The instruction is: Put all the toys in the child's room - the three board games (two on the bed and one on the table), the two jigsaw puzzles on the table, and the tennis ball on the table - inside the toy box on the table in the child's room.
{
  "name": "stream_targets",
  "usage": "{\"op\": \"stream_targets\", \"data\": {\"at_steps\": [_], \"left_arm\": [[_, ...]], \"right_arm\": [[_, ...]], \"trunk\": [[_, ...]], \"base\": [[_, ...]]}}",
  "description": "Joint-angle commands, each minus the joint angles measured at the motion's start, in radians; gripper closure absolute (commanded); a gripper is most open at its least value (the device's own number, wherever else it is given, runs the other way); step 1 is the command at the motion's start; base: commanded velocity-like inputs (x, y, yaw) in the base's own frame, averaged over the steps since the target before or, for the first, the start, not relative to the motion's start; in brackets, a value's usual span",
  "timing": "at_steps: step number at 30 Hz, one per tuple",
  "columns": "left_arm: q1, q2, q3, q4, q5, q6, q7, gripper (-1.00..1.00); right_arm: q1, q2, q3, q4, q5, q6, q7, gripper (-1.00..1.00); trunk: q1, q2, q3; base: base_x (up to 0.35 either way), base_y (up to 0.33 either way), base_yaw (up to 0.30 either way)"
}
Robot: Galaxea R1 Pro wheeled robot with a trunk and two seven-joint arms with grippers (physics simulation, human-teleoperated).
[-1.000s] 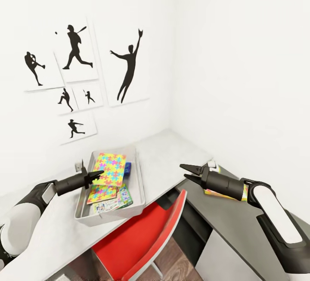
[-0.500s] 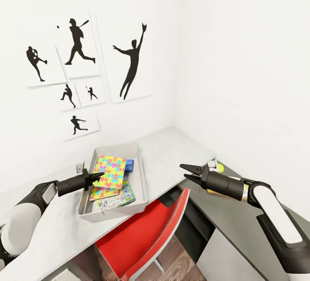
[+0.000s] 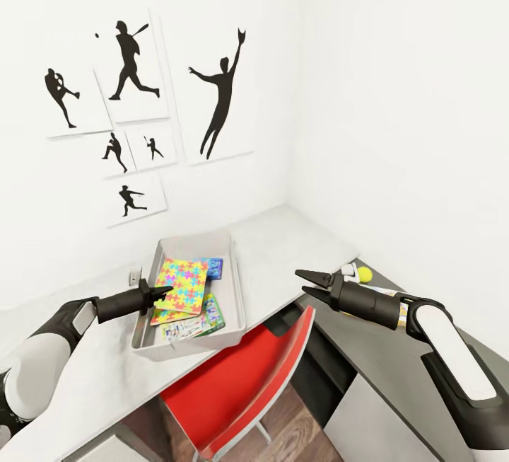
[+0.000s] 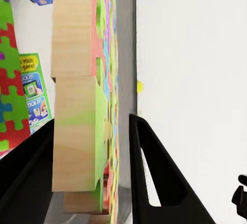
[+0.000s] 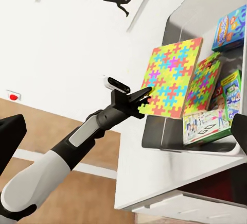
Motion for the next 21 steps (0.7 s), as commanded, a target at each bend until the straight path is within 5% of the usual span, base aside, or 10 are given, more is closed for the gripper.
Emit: {"op": "stream_targets", "data": {"at_steps": [1,21], "left_arm": [[-0.001,-0.002,0.005,0.0,-0.001,0.008,0.012,1.0],[-0.001,-0.021,0.005,-0.006,-0.001,0.003,0.035,1.0]], "right_arm": [[-0.001,-0.001,0.001,0.001,0.01,0.002,0.01,-1.0],[-0.001,-0.001,0.004,0.002,0.013,-0.002,0.01,-1.0]], "trunk": [[0.001,-0.002,-0.002],[0.001,-0.002,-0.003]], "base": [[0.0,0.0,0.006],[0.0,0.0,0.001]]}}
